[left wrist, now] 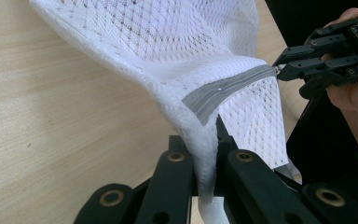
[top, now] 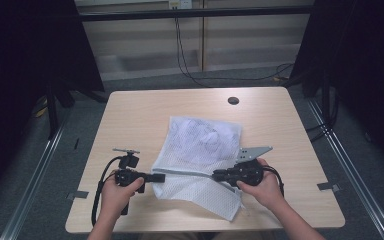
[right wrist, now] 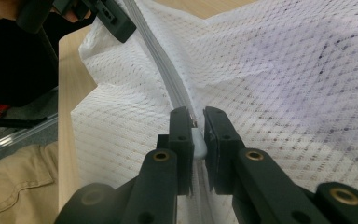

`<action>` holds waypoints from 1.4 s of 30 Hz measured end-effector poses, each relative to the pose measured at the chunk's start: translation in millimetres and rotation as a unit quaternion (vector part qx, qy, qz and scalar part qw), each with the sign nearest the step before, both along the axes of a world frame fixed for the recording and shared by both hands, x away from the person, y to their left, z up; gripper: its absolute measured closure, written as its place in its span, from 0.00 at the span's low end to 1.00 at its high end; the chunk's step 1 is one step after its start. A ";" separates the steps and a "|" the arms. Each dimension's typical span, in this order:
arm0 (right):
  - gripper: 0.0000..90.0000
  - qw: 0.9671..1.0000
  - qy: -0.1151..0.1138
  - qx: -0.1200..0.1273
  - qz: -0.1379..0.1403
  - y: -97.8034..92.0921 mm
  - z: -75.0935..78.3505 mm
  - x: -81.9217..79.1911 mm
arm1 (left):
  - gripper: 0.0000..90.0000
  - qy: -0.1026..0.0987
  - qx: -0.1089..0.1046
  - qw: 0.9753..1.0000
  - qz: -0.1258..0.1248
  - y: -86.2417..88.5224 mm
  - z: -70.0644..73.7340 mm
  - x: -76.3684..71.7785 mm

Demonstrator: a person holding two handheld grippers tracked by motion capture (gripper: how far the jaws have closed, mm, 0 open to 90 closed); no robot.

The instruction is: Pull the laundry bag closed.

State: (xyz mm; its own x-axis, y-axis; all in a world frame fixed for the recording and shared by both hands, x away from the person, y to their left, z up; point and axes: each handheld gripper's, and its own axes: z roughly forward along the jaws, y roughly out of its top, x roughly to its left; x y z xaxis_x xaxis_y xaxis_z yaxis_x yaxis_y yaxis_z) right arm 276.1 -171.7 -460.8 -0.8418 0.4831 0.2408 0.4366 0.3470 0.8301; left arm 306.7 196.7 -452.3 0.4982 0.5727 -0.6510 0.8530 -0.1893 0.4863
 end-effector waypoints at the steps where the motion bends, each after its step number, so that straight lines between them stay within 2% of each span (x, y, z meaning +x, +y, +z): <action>1: 0.91 1.000 0.000 0.000 0.000 -0.5 0.3 -0.2 | 1.00 0.000 0.000 1.000 0.000 0.0 0.0 0.0; 8: 0.91 1.000 -0.002 -0.005 0.000 -3.1 -0.3 -1.5 | 1.00 -0.002 0.006 1.000 -0.005 0.7 -0.3 0.8; 25: 0.91 1.000 0.000 -0.009 0.001 -7.3 0.1 -3.4 | 1.00 0.000 0.002 1.000 -0.002 -0.2 0.2 0.5; 35: 0.91 1.000 0.002 -0.013 -0.003 -18.4 -0.9 -4.1 | 1.00 0.003 -0.001 1.000 0.001 -1.0 0.1 0.4; 36: 0.91 1.000 0.001 -0.013 -0.003 -19.0 -1.1 -4.2 | 1.00 -0.004 0.003 1.000 -0.002 0.1 -0.2 1.3; 42: 0.91 1.000 0.002 -0.014 -0.002 -20.4 -0.6 -5.7 | 1.00 -0.005 0.004 1.000 -0.001 0.4 0.3 1.2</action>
State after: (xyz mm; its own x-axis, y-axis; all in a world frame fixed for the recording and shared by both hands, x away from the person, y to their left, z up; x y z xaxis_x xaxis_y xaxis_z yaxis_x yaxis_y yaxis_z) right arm 270.3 -192.1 -461.4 -0.8387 0.4934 0.2306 0.4412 0.3673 0.8188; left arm 307.9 197.1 -452.0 0.5059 0.5773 -0.6409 0.8477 -0.1953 0.4933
